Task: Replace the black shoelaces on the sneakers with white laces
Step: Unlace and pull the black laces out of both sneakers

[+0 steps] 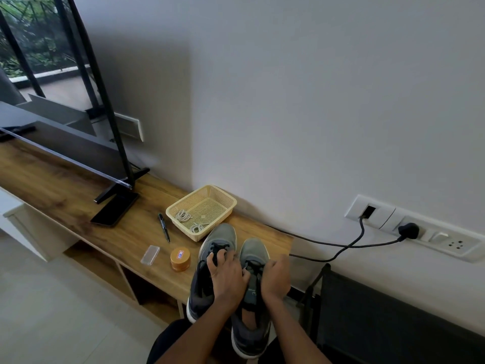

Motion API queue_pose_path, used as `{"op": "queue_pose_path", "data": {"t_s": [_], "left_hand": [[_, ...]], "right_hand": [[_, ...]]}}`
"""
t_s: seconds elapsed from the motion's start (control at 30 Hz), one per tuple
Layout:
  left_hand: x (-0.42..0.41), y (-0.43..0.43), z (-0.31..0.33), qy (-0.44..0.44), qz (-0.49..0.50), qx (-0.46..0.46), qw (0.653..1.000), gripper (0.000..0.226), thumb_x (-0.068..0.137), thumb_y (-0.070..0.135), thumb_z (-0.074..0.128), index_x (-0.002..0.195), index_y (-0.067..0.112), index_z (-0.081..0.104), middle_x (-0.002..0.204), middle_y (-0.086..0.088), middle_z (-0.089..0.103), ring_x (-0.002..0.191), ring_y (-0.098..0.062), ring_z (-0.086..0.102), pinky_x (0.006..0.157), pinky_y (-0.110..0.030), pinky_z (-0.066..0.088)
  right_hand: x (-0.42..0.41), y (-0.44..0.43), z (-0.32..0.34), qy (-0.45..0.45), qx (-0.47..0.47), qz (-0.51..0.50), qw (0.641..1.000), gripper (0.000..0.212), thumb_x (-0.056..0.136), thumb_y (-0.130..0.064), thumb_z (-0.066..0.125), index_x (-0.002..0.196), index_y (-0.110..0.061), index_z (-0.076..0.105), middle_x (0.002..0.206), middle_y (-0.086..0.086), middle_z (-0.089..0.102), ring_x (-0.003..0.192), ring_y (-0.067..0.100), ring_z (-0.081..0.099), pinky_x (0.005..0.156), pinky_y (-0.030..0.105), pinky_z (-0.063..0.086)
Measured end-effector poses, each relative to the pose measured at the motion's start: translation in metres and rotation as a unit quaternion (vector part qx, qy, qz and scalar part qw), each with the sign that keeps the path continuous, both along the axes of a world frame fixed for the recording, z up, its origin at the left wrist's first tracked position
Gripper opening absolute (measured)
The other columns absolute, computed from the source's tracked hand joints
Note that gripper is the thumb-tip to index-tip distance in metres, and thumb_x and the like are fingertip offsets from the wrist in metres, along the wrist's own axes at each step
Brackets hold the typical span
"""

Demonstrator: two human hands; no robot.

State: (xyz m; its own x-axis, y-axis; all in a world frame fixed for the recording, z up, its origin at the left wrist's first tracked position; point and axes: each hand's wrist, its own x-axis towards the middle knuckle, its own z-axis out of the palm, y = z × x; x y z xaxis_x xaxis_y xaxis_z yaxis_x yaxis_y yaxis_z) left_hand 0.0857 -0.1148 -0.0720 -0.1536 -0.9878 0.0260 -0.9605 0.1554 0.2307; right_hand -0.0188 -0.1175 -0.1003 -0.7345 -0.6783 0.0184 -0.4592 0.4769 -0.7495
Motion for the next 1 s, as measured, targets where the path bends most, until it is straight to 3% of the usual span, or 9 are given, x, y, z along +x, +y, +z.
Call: {"op": "queue_pose_path", "data": {"t_s": [0.07,0.13,0.23,0.3,0.43,0.53,0.7,0.83,1.0], "left_hand": [[0.005,-0.001,-0.003,0.004,0.008,-0.001,1.000,0.035,0.092,0.036,0.037,0.113,0.018,0.058,0.129,0.006,0.044,0.128,-0.017,0.028,0.109,-0.041,0.006],[0.010,-0.001,-0.004,0.004,0.011,-0.002,1.000,0.034,0.092,0.037,0.037,0.112,0.019,0.059,0.128,0.008,0.045,0.128,-0.017,0.027,0.109,-0.041,0.006],[0.008,-0.001,-0.003,-0.007,0.001,-0.006,1.000,0.034,0.092,0.040,0.037,0.107,0.022,0.061,0.126,0.009,0.046,0.129,-0.017,0.026,0.109,-0.042,0.005],[0.007,0.000,-0.001,-0.005,0.000,-0.003,1.000,0.034,0.092,0.042,0.038,0.104,0.022,0.062,0.125,0.008,0.047,0.129,-0.018,0.026,0.110,-0.043,0.003],[0.009,0.000,0.001,0.011,-0.006,0.001,1.000,0.033,0.091,0.046,0.040,0.107,0.024,0.058,0.125,0.008,0.047,0.130,-0.018,0.026,0.111,-0.043,0.003],[0.012,-0.001,0.008,0.034,-0.035,0.003,0.999,0.032,0.093,0.045,0.042,0.117,0.025,0.051,0.127,0.008,0.046,0.130,-0.018,0.027,0.111,-0.041,0.007],[0.006,-0.004,0.013,0.029,-0.112,0.019,0.993,0.034,0.093,0.035,0.047,0.125,0.029,0.052,0.139,0.006,0.041,0.134,-0.019,0.022,0.110,-0.042,0.010],[-0.007,-0.010,0.009,-0.063,-0.167,0.053,0.983,0.039,0.095,0.024,0.045,0.134,0.026,0.048,0.146,0.000,0.033,0.137,-0.025,0.018,0.112,-0.048,0.009],[-0.017,-0.021,0.002,-0.072,-0.170,0.016,0.983,0.031,0.097,0.023,0.041,0.123,0.028,0.058,0.134,0.001,0.045,0.130,-0.023,0.028,0.110,-0.044,0.014]], "right_hand": [[-0.019,-0.001,0.002,-0.099,-0.008,-0.070,0.993,0.012,0.096,-0.013,0.040,0.093,-0.003,0.046,0.090,0.014,0.052,0.078,0.028,0.051,0.063,0.034,0.039],[-0.043,-0.001,0.000,-0.153,-0.015,-0.077,0.985,0.010,0.096,-0.010,0.042,0.088,-0.005,0.043,0.082,0.013,0.048,0.074,0.025,0.048,0.064,0.033,0.037],[-0.069,0.002,-0.003,-0.145,0.031,-0.028,0.989,0.022,0.094,-0.007,0.044,0.072,-0.008,0.043,0.070,0.007,0.046,0.067,0.022,0.044,0.057,0.029,0.032],[-0.078,0.007,-0.005,-0.148,0.054,-0.003,0.988,0.024,0.094,-0.010,0.049,0.071,-0.007,0.052,0.072,0.010,0.054,0.068,0.022,0.048,0.061,0.030,0.035],[-0.086,0.020,-0.001,-0.186,0.072,0.034,0.979,0.022,0.093,-0.010,0.054,0.105,0.003,0.066,0.105,0.017,0.064,0.096,0.029,0.056,0.078,0.030,0.040],[-0.079,0.027,0.010,-0.166,0.065,0.047,0.983,0.026,0.093,-0.008,0.052,0.116,0.000,0.062,0.117,0.015,0.062,0.107,0.028,0.056,0.083,0.031,0.043],[-0.034,0.034,0.027,-0.192,0.068,0.225,0.953,0.016,0.090,-0.015,0.060,0.104,-0.011,0.064,0.094,-0.003,0.061,0.085,0.008,0.056,0.064,0.011,0.043],[-0.009,0.041,0.006,-0.099,0.074,0.260,0.958,0.040,0.077,-0.027,0.067,0.115,-0.018,0.058,0.113,0.000,0.050,0.109,0.017,0.051,0.092,0.028,0.045],[-0.008,0.052,-0.006,-0.055,0.052,0.243,0.967,0.047,0.077,-0.019,0.065,0.119,-0.017,0.047,0.122,0.002,0.038,0.115,0.020,0.042,0.088,0.022,0.039]]}}
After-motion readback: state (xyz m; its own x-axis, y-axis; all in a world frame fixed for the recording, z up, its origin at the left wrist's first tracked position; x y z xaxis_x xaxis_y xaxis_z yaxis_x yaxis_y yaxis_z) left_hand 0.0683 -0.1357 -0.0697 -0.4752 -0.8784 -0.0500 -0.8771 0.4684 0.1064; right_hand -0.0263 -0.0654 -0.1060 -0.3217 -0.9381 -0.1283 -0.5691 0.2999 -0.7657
